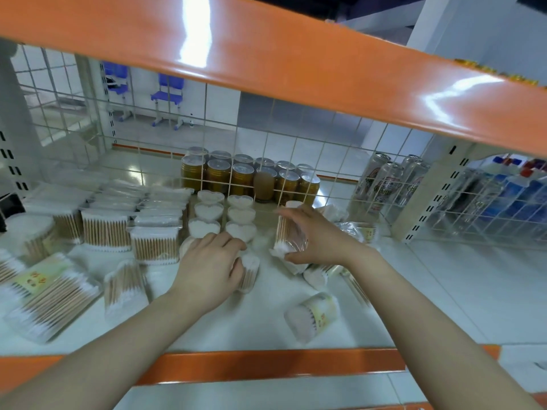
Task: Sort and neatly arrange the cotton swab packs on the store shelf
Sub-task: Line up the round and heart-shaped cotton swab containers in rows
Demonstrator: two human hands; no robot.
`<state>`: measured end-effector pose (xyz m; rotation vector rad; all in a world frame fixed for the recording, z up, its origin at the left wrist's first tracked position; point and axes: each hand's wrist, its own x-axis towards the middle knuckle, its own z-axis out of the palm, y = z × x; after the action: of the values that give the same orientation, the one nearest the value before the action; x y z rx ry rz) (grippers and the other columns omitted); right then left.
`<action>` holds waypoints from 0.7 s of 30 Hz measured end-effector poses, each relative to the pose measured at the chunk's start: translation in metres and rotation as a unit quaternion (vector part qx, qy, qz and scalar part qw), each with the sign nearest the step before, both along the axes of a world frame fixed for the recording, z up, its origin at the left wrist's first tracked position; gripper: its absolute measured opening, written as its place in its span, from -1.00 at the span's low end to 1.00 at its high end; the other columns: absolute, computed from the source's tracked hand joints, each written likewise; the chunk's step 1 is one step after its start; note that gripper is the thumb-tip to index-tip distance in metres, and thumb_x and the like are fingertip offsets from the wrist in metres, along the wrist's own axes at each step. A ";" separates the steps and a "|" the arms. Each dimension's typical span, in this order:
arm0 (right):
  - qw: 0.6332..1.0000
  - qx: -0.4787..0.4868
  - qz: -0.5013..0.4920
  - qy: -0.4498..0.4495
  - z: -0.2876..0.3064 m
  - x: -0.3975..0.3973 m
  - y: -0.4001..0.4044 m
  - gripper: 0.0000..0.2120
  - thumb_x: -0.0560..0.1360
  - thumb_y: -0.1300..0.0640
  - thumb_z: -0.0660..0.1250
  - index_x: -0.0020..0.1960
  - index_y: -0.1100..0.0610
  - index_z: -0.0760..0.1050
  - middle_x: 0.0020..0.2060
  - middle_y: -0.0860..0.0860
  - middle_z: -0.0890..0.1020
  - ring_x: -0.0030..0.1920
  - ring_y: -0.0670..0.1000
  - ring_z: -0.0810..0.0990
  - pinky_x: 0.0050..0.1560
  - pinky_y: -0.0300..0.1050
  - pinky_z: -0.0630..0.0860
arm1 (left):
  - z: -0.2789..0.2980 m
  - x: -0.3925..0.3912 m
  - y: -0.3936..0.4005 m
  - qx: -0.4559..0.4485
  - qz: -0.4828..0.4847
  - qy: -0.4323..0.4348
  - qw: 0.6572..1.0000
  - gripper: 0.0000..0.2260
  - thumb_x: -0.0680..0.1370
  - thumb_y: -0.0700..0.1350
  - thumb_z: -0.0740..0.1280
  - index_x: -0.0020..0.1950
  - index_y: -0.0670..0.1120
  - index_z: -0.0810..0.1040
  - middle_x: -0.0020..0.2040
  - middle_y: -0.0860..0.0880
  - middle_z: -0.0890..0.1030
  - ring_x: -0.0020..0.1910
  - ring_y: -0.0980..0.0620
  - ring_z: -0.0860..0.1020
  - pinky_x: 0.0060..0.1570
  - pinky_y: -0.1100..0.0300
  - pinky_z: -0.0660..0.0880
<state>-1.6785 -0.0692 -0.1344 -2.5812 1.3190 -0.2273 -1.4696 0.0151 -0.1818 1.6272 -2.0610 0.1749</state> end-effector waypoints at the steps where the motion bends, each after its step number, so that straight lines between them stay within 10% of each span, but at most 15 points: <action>1: 1.000 0.002 0.000 0.000 0.000 -0.001 0.001 -0.24 0.32 -0.06 0.46 0.41 -0.15 0.15 0.26 -0.01 0.29 0.24 0.05 0.33 0.20 0.07 0.43 | 0.000 0.000 0.001 -0.001 -0.003 0.000 1.000 -0.69 0.36 -0.03 0.11 -0.15 -0.05 0.63 -0.25 0.02 0.61 -0.32 -0.02 0.58 -0.34 0.17 0.46; 14: 0.988 0.008 -0.058 -0.144 0.008 0.001 0.018 -0.52 0.37 0.05 0.46 0.21 0.02 0.34 -0.04 -0.19 0.32 -0.10 -0.27 0.34 -0.08 -0.40 0.28 | 0.002 0.000 0.006 0.007 -0.011 -0.029 0.999 -0.67 0.32 0.09 0.16 -0.18 -0.03 0.64 -0.27 0.05 0.61 -0.31 -0.01 0.59 -0.37 0.14 0.49; 21: 0.961 0.042 -0.100 -0.254 0.017 0.018 0.024 -0.63 0.42 -0.02 0.41 0.14 0.00 0.36 -0.04 -0.14 0.45 -0.06 -0.07 0.48 -0.03 -0.20 0.45 | 0.006 -0.003 0.004 0.029 0.003 -0.009 1.000 -0.56 0.46 0.18 0.31 0.25 -0.01 0.51 0.15 0.01 0.53 0.18 -0.04 0.43 0.10 0.12 0.28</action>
<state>-1.6603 -0.0448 -0.1176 -2.1108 1.3439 -0.7908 -1.4731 0.0196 -0.1760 1.6720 -2.0933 0.1340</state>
